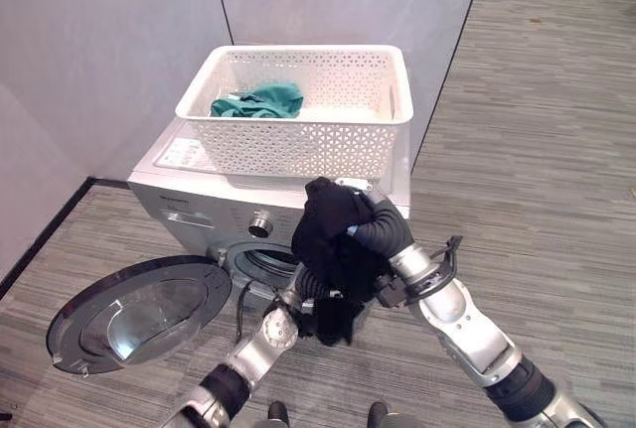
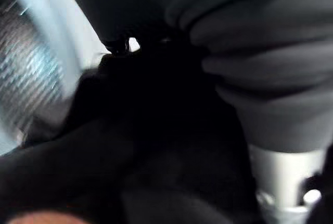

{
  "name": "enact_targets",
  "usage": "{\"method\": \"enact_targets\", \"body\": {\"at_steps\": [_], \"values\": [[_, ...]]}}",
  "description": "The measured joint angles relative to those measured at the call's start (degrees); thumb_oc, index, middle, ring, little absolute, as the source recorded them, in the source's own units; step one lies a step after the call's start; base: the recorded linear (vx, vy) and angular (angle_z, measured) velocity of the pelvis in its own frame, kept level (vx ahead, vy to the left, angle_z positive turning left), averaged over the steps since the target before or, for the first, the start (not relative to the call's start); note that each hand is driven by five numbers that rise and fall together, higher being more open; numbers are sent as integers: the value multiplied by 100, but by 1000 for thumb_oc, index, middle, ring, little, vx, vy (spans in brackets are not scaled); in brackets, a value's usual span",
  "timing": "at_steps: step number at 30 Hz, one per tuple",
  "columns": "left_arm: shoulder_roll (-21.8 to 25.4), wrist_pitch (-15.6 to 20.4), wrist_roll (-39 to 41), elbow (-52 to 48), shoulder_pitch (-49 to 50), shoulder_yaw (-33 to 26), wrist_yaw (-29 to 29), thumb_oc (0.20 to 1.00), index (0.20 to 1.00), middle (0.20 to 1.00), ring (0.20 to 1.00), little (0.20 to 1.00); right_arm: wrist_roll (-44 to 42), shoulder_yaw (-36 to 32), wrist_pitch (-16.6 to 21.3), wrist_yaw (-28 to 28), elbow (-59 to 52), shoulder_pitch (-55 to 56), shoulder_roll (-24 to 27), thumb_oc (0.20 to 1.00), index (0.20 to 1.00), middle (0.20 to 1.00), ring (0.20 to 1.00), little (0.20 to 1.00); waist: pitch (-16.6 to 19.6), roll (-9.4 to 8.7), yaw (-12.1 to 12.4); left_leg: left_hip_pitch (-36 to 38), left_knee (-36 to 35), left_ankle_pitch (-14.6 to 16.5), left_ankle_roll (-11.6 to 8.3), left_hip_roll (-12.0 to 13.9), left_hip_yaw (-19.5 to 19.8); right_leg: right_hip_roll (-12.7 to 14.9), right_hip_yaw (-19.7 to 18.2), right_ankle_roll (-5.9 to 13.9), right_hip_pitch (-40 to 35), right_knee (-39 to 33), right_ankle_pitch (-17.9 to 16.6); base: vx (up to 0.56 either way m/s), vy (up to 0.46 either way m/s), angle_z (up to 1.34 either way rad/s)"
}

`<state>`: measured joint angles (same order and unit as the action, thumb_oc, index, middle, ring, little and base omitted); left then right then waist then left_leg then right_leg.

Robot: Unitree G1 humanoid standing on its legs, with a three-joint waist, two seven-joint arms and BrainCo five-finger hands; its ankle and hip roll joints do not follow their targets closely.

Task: Grab the laundry basket,head to the washer,open it,put in the laundry and shut it.

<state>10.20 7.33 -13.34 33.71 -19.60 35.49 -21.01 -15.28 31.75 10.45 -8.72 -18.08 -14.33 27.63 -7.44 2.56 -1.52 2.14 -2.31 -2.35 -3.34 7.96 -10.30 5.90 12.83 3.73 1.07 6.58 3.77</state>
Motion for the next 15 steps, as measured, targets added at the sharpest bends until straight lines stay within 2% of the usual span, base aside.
{"method": "enact_targets", "body": {"at_steps": [2, 4, 10, 15], "values": [[-120, -120, -283, 556, -310, -77, -237, 1000, 1000, 1000, 1000, 1000, -25, 95, 0, 0, 1, -33, 92, 200, 200, 200, 200, 200, 2, 4, -6, -18, -4, -3, 1, 0, -2, -1, 13, 4, 0, -4, -13, 0, 0, 0], [-161, -268, -309, 578, -336, -81, -383, 1000, 1000, 1000, 1000, 1000, -116, 169, 0, 2, 1, -35, 130, 200, 200, 200, 200, 200, 3, -1, -68, -23, -9, -2, 1, -1, -4, -3, 8, 8, -6, -76, -25, 1, -6, -2], [-265, -389, -305, 583, -326, -62, -539, 1000, 1000, 1000, 1000, 1000, -221, 249, 0, 6, 1, -63, 161, 200, 200, 200, 200, 200, -3, -11, -76, -25, -29, -2, 1, 2, -12, -21, 10, 13, -49, -190, -92, 0, 0, 0], [-490, -405, 221, 623, -334, -74, -561, 1000, 1000, 1000, 1000, 1000, -260, 326, -2, 2, 11, -114, 96, 200, 200, 200, 200, 200, -16, -33, -86, -17, -63, -2, 0, 1, -110, -44, -22, 38, -108, -383, -193, 3, -1, -5]]}}
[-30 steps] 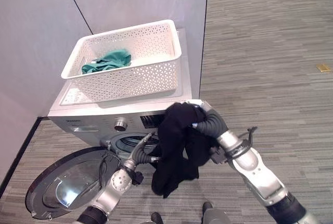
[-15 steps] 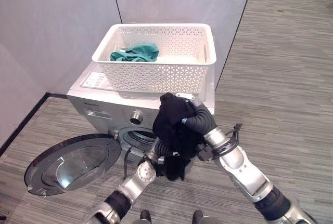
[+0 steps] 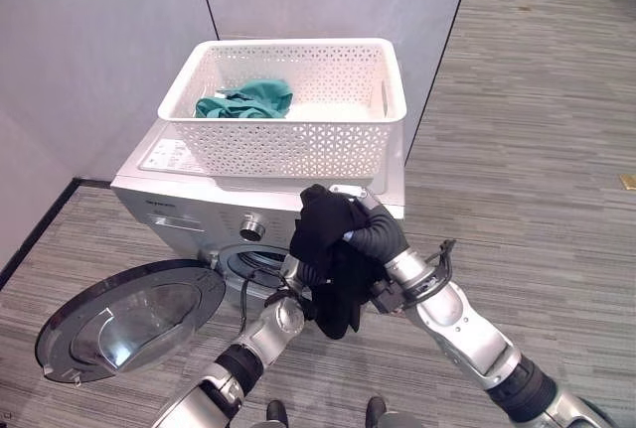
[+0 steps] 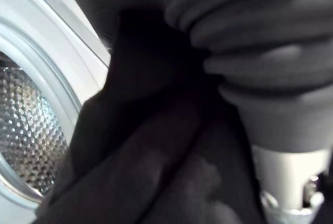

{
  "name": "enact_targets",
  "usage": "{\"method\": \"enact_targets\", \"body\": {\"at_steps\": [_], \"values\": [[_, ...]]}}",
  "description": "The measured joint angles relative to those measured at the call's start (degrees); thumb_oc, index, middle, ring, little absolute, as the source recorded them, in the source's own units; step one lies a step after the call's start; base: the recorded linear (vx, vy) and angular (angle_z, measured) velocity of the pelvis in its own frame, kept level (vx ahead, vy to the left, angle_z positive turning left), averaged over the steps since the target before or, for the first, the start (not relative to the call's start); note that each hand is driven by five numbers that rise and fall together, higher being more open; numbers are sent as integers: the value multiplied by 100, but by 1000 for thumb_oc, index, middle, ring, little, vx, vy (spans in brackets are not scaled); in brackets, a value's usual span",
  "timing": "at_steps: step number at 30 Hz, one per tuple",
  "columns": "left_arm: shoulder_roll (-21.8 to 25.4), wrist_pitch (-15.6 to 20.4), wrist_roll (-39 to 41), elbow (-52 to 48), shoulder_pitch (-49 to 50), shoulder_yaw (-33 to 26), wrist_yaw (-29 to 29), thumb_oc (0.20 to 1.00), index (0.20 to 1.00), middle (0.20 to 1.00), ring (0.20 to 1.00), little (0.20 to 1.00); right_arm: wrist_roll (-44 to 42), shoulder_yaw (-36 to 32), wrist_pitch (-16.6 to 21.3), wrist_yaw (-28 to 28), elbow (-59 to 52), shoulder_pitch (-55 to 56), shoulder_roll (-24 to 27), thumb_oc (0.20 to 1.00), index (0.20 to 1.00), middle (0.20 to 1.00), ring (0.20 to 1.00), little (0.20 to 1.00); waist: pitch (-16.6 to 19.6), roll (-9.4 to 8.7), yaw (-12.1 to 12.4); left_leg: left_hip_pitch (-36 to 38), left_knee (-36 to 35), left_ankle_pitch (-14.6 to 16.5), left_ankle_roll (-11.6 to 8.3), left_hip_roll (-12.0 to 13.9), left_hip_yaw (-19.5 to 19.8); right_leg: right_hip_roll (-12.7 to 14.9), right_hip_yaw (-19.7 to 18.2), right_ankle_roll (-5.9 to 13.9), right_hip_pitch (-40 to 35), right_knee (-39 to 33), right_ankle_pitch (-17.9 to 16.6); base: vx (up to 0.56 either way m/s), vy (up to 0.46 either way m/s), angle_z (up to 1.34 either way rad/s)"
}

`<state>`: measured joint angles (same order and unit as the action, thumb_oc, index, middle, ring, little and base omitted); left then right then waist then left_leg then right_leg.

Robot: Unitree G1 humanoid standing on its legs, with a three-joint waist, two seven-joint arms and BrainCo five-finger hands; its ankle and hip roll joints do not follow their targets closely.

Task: Grab the laundry basket,head to the washer,open it,put in the laundry and shut it.

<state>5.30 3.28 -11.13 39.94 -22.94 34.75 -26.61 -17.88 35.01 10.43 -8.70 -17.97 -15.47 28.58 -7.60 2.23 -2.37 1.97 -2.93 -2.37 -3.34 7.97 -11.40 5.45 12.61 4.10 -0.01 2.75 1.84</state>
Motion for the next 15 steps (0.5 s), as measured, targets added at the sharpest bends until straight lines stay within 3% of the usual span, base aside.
{"method": "enact_targets", "body": {"at_steps": [3, 6, 8, 15], "values": [[-175, -3, 1151, -189, 16, 32, 68, 1000, 1000, 1000, 1000, 1000, -184, 52, -15, -7, 62, -79, -26, 200, 200, 200, 200, 200, -19, -30, 0, -11, -17, 0, 0, -8, -30, -5, -44, 2, -6, -108, -97, -1, 4, -7], [-76, -7, 1817, -702, 158, 171, 263, 1000, 1000, 1000, 1000, 1000, -241, 51, -31, -12, 126, -100, -134, 200, 200, 200, 200, 200, -43, -66, -1, -11, -19, 0, 0, -9, -33, -9, -51, 0, -12, -132, -113, 1, 3, -1], [-125, 31, 2213, -878, 164, 315, 481, 200, 200, 200, 200, 200, -395, 52, -106, -12, 146, -103, -229, 200, 200, 200, 200, 200, -52, -81, 4, -9, -23, 0, 0, -17, -33, -4, -54, 5, -20, -151, -121, 0, 0, 0], [-126, 37, 2872, -1061, 166, 482, 792, 200, 200, 200, 200, 200, -864, 365, -210, 15, 419, -98, -401, 200, 200, 200, 200, 200, -53, -83, -2, 31, -27, 0, 1, -17, -32, -21, -54, 2, -110, -278, -152, 0, 0, 0]]}}
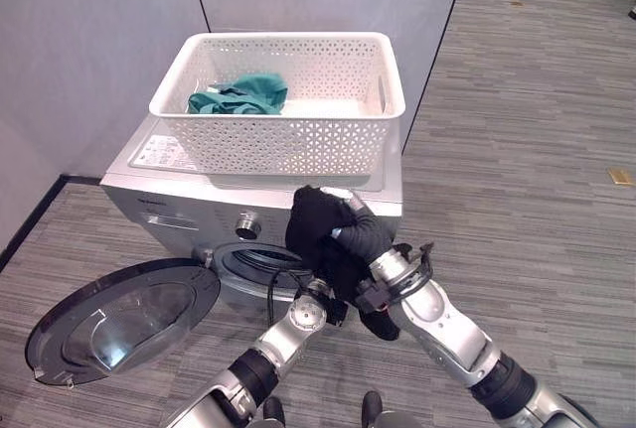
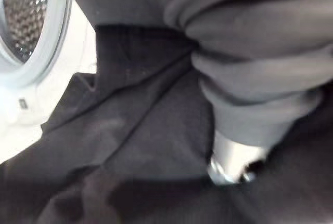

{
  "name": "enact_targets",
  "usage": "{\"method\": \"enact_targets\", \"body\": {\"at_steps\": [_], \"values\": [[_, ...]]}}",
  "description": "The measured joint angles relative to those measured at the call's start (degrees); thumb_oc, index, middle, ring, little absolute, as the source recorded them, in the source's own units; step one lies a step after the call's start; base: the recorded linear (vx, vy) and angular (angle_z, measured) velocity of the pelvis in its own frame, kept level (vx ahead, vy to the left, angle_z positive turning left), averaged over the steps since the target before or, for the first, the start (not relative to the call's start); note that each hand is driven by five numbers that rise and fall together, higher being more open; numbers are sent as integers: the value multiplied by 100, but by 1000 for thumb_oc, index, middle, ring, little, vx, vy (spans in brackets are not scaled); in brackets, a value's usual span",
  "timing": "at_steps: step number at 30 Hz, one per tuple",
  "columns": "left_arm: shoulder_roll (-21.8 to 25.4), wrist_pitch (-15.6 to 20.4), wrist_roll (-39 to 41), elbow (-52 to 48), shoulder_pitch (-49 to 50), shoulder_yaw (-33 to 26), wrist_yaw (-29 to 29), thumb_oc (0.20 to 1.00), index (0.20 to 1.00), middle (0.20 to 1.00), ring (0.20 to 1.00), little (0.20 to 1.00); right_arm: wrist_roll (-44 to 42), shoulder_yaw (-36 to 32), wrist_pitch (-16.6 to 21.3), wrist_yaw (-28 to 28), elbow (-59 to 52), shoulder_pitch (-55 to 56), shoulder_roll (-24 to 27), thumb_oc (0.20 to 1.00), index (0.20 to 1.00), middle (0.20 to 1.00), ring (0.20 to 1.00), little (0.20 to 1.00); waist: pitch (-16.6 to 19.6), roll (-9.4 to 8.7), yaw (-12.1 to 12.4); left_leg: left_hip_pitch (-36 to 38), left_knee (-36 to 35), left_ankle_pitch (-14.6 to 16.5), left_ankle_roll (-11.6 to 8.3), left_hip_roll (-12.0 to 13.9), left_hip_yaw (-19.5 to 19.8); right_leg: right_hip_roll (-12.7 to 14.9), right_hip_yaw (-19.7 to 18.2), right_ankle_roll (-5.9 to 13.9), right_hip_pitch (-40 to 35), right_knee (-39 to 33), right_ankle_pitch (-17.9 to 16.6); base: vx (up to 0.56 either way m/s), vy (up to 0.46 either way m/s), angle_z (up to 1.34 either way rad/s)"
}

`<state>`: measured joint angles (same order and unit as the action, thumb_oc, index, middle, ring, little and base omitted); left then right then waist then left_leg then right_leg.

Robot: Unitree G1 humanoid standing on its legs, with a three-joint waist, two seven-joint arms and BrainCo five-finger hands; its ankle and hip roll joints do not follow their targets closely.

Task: Grab the laundry basket,head to the washer,open it,put in the laundry and shut it.

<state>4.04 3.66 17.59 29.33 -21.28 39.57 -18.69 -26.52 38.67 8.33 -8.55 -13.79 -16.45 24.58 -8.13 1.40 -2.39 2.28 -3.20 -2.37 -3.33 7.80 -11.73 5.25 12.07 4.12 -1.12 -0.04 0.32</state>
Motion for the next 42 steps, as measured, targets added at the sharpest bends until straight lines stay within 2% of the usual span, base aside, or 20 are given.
{"method": "enact_targets", "body": {"at_steps": [6, 11, 12, 13, 14, 17, 26, 27, 32, 34, 37, 42], "values": [[26, 44, 14, 2, 39, -42, 34, 200, 200, 200, 200, 200, -425, 99, -26, 125, 171, 54, 31, 200, 200, 200, 200, 200, -2, 3, 3, 74, -18, 1, 2, 4, -6, -14, -4, 2, -103, -105, -17, 0, 0, 0], [36, 174, 44, 8, 105, -108, 42, 200, 200, 200, 200, 200, -430, 91, -25, 169, 171, 62, 65, 200, 200, 200, 200, 200, -2, 4, 0, 76, -23, 1, 2, 12, -19, -30, -34, -3, -103, -148, -44, 6, -4, -3], [35, 178, 44, 10, 116, -121, 43, 200, 200, 200, 200, 200, -430, 84, -23, 185, 171, 70, 65, 642, 642, 642, 642, 642, -2, 4, 0, 78, -25, 1, 2, 12, -20, -31, -34, -2, -104, -149, -44, 0, 0, 0], [43, 183, 45, 26, 136, -128, 42, 200, 200, 200, 200, 200, -434, 69, -21, 238, 171, 101, 65, 642, 642, 642, 642, 642, -2, 4, 1, 83, -33, 1, 2, 13, -26, -33, -36, -2, -107, -159, -47, 0, 0, 0], [46, 194, 45, 48, 144, -140, 48, 200, 200, 200, 200, 200, -435, 43, -13, 273, 172, 151, 94, 1000, 1000, 1000, 1000, 1000, -2, 4, 3, 84, -38, 1, 1, 13, -33, -34, -40, -2, -109, -174, -55, 19, -7, -3], [76, 240, 46, 60, 378, -347, 106, 200, 200, 200, 200, 200, -435, -89, 19, 390, 177, 530, 222, 1000, 1000, 1000, 1000, 1000, -4, 9, -1, 173, -106, 1, 1, 12, -98, -45, -64, 1, -200, -288, -103, 13, -8, -6], [565, 368, 30, 127, 1279, -789, 338, 200, 200, 200, 200, 200, -586, -900, 54, 931, 454, 1891, 821, 1000, 1000, 1000, 1000, 1000, -5, 10, -4, 172, -155, 1, 1, 22, -96, -82, -40, -3, -282, -490, -169, 2, -1, 1], [681, 385, -10, 95, 1485, -927, 471, 200, 200, 200, 200, 200, -909, -1168, 86, 1301, 630, 2350, 871, 1000, 1000, 1000, 1000, 1000, -17, -7, 8, 165, -160, 1, 1, 29, -65, -89, -13, -3, -296, -490, -168, 9, -3, 7], [832, 392, -6, 114, 1950, -1314, 779, 200, 200, 200, 200, 200, -1578, -1522, -1, 2160, 1205, 3371, 1132, 1000, 1000, 1000, 1000, 1000, -49, -46, -5, 150, -191, 1, -3, 30, -4, -91, 52, 6, -295, -491, -154, 7, -1, 7], [841, 420, -6, 153, 2111, -1498, 980, 200, 200, 200, 200, 200, -1764, -1736, -129, 2592, 1867, 3817, 1176, 1000, 1000, 1000, 1000, 1000, -77, -84, -2, 142, -193, 10, -16, 31, 7, -89, 77, 16, -296, -493, -130, 14, 2, 4], [811, 448, 9, 392, 2158, -1608, 1106, 200, 200, 200, 200, 200, -1743, -1802, -349, 2716, 2694, 3885, 1202, 1000, 1000, 1000, 1000, 1000, -100, -110, -16, 112, -193, 15, -25, 32, 6, -88, 76, 14, -268, -499, -124, 0, 0, 0], [741, 515, 55, 800, 2177, -1786, 1263, 200, 200, 200, 200, 200, -1434, -2394, -416, 2887, 4670, 3820, 412, 1000, 1000, 1000, 1000, 1000, -130, -150, -21, 40, -193, -10, -65, 42, -4, -96, 55, 20, -173, -533, -140, 0, 0, 0]]}}
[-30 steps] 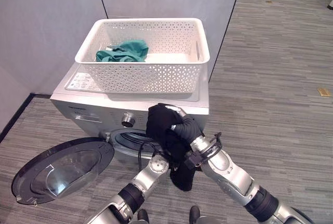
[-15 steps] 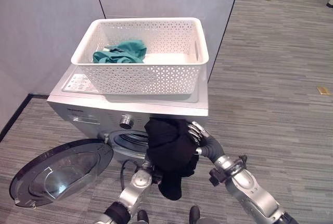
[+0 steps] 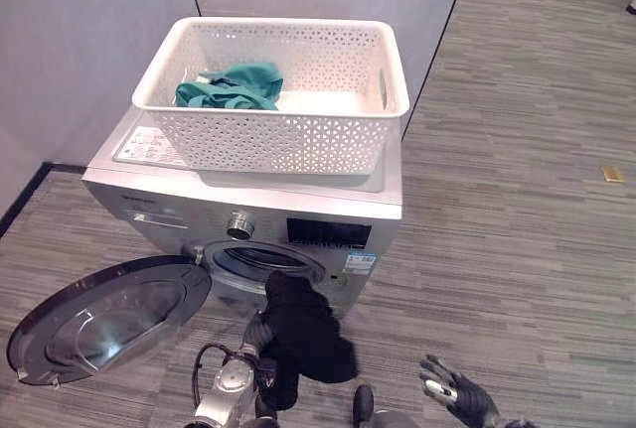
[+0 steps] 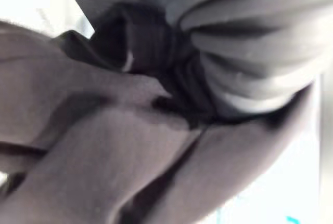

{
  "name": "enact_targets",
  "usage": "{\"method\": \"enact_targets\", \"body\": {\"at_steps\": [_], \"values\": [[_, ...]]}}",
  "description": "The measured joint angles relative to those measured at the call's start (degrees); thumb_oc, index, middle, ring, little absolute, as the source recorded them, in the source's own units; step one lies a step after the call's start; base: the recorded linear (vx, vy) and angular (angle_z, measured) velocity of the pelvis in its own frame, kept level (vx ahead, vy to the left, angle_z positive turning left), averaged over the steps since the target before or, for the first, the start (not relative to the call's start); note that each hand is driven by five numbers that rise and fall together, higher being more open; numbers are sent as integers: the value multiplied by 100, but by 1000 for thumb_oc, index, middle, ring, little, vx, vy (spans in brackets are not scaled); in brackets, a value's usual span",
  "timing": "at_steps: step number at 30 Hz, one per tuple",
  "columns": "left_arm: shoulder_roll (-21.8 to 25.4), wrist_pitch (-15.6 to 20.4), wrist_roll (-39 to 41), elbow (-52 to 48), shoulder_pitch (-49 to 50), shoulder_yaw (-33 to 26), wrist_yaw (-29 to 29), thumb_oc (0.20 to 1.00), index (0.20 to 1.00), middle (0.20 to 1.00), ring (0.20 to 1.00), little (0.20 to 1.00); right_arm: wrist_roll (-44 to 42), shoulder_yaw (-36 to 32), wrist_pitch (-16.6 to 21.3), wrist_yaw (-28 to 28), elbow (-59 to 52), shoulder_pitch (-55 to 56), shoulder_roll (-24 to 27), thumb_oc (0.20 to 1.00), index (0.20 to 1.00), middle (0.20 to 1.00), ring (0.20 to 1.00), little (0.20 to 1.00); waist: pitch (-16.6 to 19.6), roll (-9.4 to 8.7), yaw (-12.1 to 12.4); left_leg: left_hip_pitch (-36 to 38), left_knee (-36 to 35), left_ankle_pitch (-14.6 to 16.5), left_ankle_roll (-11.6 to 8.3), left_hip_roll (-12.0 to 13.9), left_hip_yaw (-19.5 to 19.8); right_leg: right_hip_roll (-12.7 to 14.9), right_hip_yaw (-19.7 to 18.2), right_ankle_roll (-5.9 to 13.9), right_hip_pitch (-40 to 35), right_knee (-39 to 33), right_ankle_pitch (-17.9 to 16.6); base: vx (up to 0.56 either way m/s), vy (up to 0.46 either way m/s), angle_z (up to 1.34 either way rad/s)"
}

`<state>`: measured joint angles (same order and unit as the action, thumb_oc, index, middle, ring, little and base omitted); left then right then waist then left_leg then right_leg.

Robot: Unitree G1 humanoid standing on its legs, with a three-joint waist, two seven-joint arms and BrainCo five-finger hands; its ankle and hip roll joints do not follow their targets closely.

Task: Grab the laundry basket,head to the washer,open it,put in the laundry and shut it.

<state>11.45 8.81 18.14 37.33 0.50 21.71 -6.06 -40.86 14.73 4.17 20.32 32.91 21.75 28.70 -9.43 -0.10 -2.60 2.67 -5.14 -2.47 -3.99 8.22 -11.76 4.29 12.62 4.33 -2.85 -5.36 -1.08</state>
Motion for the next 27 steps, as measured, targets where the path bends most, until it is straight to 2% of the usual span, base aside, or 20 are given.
{"method": "enact_targets", "body": {"at_steps": [1, 3, 10, 15, 19, 22, 23, 26, 27], "values": [[-49, 26, 55, 111, 9, -172, 7, 200, 200, 200, 200, 200, 96, -239, -61, -129, 762, -240, -323, 1000, 1000, 1000, 1000, 1000, 1, -10, 10, -13, 0, 1, -2, 9, -2, -10, 3, -2, 17, 0, -1, 0, 0, 0], [-59, 73, 191, 206, -16, -232, 8, 200, 200, 200, 200, 200, 127, -344, -50, -183, 1112, -286, -462, 1000, 1000, 1000, 1000, 1000, 10, 9, 11, -79, 1, -7, -12, 9, 1, -9, 4, -8, 81, 3, -19, 0, 0, 0], [-120, 150, 471, 645, -338, -422, -215, 200, 200, 200, 200, 200, 113, -264, -25, -477, 1293, -577, -765, 1000, 1000, 1000, 1000, 1000, -48, -85, 6, -339, 35, -36, -48, 19, 7, -22, 10, -41, 319, 39, -105, -58, -7, 0], [-247, 382, 1082, 999, -1119, -533, -642, 200, 200, 200, 200, 200, -172, 326, 95, -661, 805, -1040, -898, 1000, 1000, 1000, 1000, 1000, -296, -419, 8, -793, 156, -81, -94, 48, 8, -33, -4, -77, 766, 85, -230, -95, -1, -3], [-271, 578, 1412, 1419, -2207, -734, -991, 200, 200, 200, 200, 200, -598, 689, 245, -830, 567, -1590, -1014, 1000, 1000, 1000, 1000, 1000, -865, -756, -8, -1027, 209, -133, -118, 65, -21, -44, -80, -81, 1002, 93, -335, -64, 16, -7], [-231, 627, 1659, 1695, -2788, -938, -1165, 200, 200, 200, 200, 200, -799, 855, 318, -916, 471, -1798, -1016, 1000, 1000, 1000, 1000, 1000, -1047, -868, -29, -1253, 245, -158, -122, 75, -18, -46, -80, -98, 1210, 97, -391, -20, 3, -1], [-82, 710, 1797, 1784, -3078, -1032, -1273, 200, 200, 200, 200, 200, -818, 915, 370, -932, 400, -1957, -1021, 1000, 1000, 1000, 1000, 1000, -1199, -956, -106, -1324, 252, -172, -115, 79, -32, -55, -95, -115, 1294, 98, -419, -52, 14, -3], [128, 735, 1801, 1984, -3451, -1101, -1395, 200, 200, 200, 200, 200, -1025, 959, 490, -1021, 254, -2071, -1012, 1000, 1000, 1000, 1000, 1000, -1403, -1005, -159, -1359, 270, -170, -117, 86, -37, -66, -97, -117, 1329, 98, -428, -46, 3, -4], [274, 760, 1830, 2281, -3942, -1197, -1473, 200, 200, 200, 200, 200, -1150, 1029, 589, -1040, 138, -2166, -1004, 1000, 1000, 1000, 1000, 1000, -1455, -1054, -170, -1601, 347, -170, -116, 111, -24, -77, -101, -139, 1548, 124, -450, -24, -13, -4]]}}
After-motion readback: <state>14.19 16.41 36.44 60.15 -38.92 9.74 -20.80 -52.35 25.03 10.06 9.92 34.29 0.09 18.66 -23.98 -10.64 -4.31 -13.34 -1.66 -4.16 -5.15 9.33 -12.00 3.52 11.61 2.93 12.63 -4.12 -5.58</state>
